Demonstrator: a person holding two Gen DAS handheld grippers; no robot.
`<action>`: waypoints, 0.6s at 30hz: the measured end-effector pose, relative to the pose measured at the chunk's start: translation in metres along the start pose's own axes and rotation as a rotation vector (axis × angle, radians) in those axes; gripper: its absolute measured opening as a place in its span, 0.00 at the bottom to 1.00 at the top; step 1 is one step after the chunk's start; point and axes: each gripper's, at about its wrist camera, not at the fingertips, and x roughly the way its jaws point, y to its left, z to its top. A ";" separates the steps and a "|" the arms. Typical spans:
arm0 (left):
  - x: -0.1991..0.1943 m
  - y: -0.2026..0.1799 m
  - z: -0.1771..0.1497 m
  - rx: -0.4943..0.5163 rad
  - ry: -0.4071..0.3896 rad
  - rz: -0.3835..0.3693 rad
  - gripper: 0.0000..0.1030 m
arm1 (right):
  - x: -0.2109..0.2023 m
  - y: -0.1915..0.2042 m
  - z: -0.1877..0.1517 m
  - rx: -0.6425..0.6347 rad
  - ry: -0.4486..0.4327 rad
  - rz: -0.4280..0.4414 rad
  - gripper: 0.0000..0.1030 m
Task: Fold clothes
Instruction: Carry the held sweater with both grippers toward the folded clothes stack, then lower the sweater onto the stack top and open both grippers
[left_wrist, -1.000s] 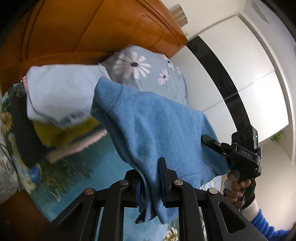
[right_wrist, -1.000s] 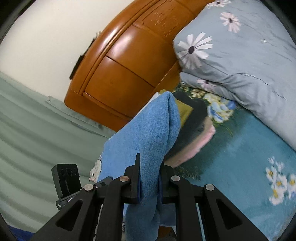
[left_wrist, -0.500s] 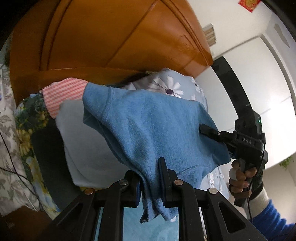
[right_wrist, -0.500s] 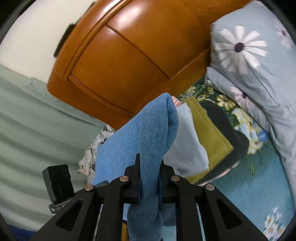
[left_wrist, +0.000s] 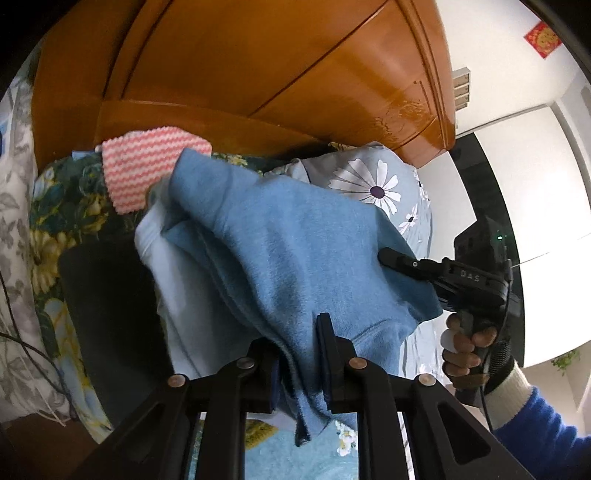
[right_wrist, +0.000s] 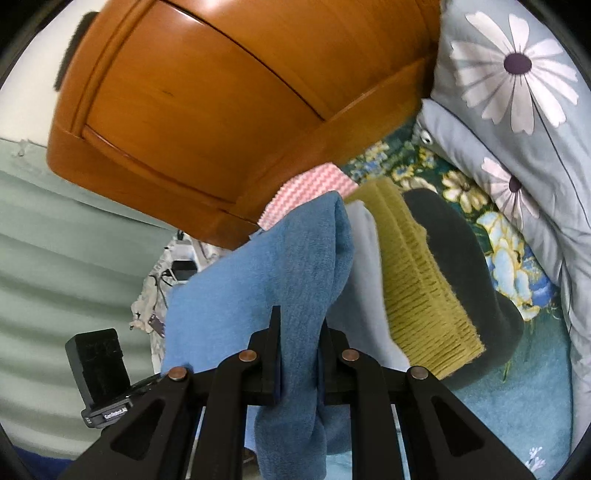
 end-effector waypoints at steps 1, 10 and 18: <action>0.001 0.003 -0.001 -0.005 0.000 0.000 0.21 | 0.002 -0.003 0.000 0.006 0.003 -0.001 0.14; 0.001 0.014 -0.010 -0.056 -0.015 -0.002 0.22 | 0.015 -0.014 0.002 0.035 0.032 -0.023 0.14; -0.037 0.007 -0.009 -0.015 -0.066 0.080 0.28 | -0.010 0.005 0.003 -0.025 0.008 -0.107 0.18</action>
